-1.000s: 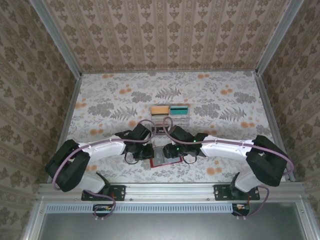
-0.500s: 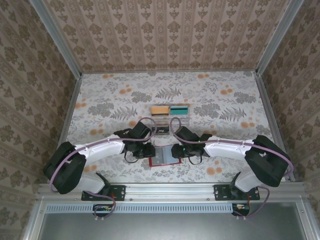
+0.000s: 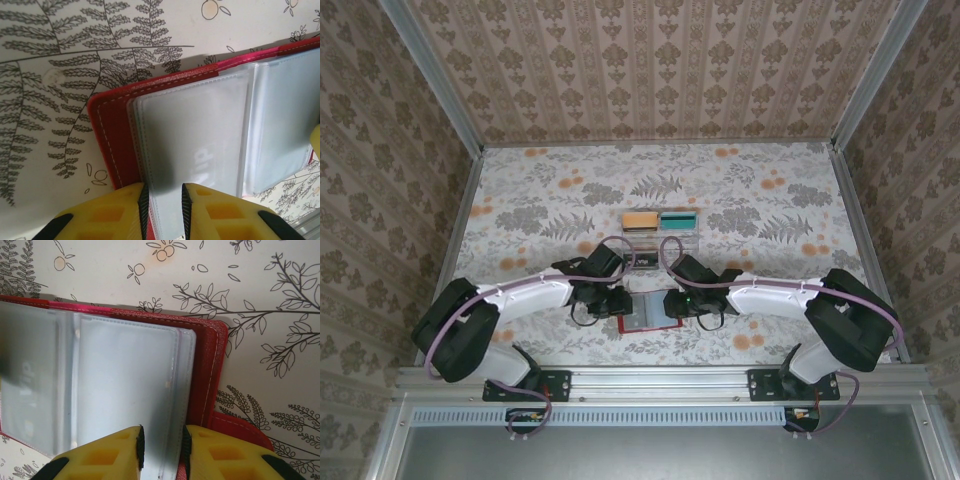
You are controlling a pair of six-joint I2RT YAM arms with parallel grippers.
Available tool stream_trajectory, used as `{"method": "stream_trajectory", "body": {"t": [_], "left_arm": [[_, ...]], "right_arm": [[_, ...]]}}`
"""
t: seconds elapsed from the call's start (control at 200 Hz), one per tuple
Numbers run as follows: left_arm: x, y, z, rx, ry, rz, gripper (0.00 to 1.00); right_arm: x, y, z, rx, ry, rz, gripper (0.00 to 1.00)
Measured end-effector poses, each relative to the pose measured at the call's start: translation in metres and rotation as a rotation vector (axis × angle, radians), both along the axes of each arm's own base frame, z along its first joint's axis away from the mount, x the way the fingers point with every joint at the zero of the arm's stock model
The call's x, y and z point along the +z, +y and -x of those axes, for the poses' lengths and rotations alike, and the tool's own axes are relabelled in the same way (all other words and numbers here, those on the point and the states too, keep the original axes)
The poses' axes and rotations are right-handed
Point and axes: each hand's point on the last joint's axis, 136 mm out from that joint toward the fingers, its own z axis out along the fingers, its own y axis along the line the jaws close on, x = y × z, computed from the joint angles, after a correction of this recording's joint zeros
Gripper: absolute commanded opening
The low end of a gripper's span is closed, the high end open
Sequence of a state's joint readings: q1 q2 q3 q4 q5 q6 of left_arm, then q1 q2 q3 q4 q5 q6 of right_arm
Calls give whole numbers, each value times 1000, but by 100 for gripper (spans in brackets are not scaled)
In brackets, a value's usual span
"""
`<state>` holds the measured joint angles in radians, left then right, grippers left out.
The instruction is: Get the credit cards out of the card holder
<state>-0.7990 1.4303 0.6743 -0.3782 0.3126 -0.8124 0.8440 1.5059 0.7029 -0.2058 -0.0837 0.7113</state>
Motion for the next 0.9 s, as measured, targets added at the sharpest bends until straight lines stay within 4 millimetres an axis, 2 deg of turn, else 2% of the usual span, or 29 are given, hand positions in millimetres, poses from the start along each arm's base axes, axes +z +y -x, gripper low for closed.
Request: {"method": "stream_trajectory", "body": {"t": [0.23,0.585,0.9], "left_arm": [[1,-9,0,-9,0,32,27],[9,-23,-4,-13,-12,100,41],[14,-34,-3,-37,-15,152,45]], "right_arm": [[-1,0,0,0,-1,-3,30],[-1,0,0,-2,1,-5,30],[-1,1,0,-2,1,-6,31]]}}
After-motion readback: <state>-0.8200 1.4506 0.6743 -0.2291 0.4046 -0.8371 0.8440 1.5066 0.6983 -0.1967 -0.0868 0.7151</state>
